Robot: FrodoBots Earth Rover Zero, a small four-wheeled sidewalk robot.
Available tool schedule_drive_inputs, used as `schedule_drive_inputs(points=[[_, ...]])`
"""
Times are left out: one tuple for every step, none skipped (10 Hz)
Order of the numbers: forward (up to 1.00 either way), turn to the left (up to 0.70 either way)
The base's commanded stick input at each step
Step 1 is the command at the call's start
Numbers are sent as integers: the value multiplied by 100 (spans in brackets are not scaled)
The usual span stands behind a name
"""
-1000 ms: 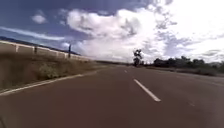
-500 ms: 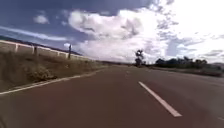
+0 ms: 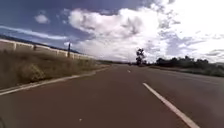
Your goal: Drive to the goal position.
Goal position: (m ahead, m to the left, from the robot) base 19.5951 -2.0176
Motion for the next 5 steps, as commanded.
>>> schedule_drive_inputs(points=[[100, 0], [100, 0], [100, 0], [100, 0], [100, 0]])
